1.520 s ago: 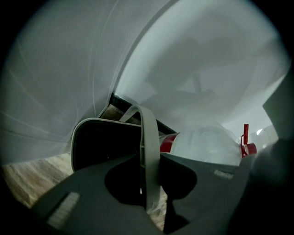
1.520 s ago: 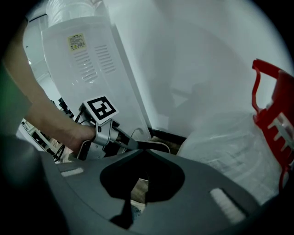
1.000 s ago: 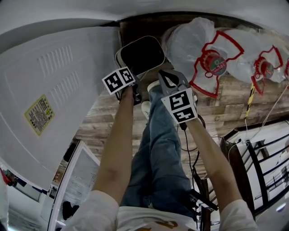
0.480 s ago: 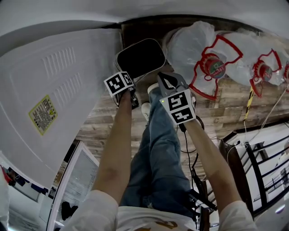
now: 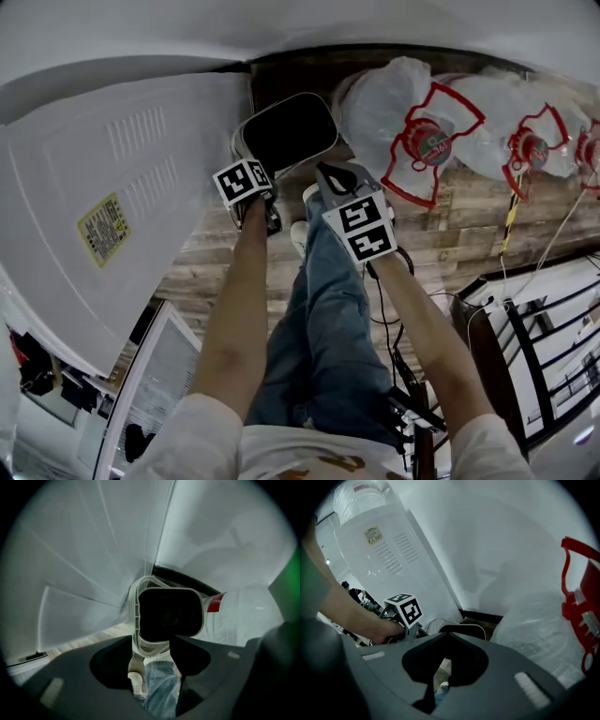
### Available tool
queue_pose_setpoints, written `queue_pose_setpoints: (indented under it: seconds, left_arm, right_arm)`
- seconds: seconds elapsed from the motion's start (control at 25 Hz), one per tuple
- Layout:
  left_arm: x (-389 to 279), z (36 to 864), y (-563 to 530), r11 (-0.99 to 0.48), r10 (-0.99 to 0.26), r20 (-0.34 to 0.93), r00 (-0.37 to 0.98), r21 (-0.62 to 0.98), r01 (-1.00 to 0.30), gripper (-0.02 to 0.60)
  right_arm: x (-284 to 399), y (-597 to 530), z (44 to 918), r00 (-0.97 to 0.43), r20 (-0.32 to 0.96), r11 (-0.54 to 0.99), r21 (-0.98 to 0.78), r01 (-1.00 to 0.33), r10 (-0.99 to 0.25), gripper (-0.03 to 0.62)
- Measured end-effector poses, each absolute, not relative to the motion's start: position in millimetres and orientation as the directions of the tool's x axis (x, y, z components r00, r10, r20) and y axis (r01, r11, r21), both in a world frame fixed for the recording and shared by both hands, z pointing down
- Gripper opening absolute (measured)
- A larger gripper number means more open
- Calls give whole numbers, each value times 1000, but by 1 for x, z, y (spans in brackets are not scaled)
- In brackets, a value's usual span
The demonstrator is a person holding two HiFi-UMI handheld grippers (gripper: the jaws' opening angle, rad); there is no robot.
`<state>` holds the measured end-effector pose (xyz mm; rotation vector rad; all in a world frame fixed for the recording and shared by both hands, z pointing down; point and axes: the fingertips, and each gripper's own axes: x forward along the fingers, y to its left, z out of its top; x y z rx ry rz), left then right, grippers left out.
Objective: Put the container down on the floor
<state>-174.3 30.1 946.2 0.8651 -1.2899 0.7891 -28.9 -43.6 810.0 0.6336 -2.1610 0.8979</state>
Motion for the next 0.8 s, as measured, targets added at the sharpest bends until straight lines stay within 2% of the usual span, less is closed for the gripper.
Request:
queue_pose_setpoints:
  seconds: [0.4, 0.8]
  left_arm:
    - [-149, 907, 23, 448, -5, 980, 199, 180, -875, 236]
    - [-107, 800, -15, 234, -152, 952, 265, 295, -926, 187]
  right_arm:
    - [-31, -52, 769, -637, 743, 633, -395, -665, -205, 25]
    - [-10, -42, 693, -595, 758, 609, -346, -713, -266, 25]
